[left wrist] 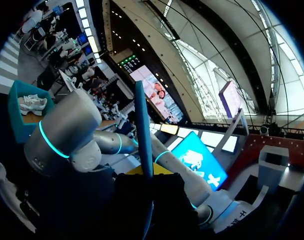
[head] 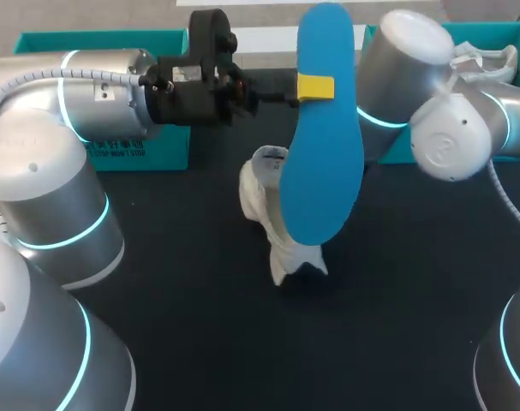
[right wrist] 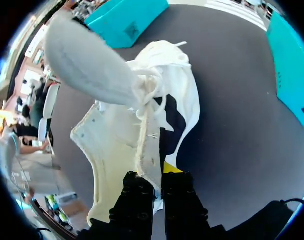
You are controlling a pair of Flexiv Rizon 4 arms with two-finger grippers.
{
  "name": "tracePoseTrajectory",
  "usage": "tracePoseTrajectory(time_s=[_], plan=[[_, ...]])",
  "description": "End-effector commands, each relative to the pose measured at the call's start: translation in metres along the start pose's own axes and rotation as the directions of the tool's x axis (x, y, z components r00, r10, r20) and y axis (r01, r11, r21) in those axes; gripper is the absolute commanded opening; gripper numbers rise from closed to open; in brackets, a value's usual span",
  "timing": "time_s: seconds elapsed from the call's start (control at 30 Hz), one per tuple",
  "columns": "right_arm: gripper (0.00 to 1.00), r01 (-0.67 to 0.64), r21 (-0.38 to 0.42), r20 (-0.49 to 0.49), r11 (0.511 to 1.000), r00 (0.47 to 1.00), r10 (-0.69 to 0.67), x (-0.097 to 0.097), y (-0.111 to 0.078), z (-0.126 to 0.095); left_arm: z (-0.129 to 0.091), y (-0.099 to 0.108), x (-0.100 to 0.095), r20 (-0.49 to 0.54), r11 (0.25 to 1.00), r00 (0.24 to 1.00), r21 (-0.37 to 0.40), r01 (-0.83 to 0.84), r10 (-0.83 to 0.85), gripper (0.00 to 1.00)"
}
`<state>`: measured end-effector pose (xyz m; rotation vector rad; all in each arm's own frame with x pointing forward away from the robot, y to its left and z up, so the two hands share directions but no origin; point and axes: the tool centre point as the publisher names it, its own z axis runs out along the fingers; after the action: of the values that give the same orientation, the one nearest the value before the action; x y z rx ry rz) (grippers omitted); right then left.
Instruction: Take the shoe out of the shoebox, open the shoe tongue, remove and reinsert the insole, then place the shoe into the shoebox
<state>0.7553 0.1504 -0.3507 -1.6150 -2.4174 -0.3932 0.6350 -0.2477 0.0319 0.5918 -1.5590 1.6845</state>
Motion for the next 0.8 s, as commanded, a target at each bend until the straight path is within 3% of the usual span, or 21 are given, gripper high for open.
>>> tracePoseTrajectory(time_s=[0.03, 0.4, 0.8], plan=[[0.00, -0.063, -0.092, -0.001, 0.994, 0.998, 0.063, 0.009, -0.012, -0.003, 0.001, 0.001, -0.001, 0.001, 1.000, 1.000, -0.001, 0.000, 0.000, 0.00], [0.00, -0.069, -0.078, 0.007, 0.995, 0.998, 0.070, 0.032, -0.029, 0.015, 0.001, 0.001, -0.001, 0.001, 1.000, 1.000, -0.001, 0.000, 0.000, 0.00], [0.00, -0.145, -0.132, -0.026, 0.981, 0.989, 0.143, 0.029, -0.042, 0.038, 0.001, 0.001, -0.001, 0.001, 1.000, 1.000, -0.001, 0.000, 0.000, 0.00]])
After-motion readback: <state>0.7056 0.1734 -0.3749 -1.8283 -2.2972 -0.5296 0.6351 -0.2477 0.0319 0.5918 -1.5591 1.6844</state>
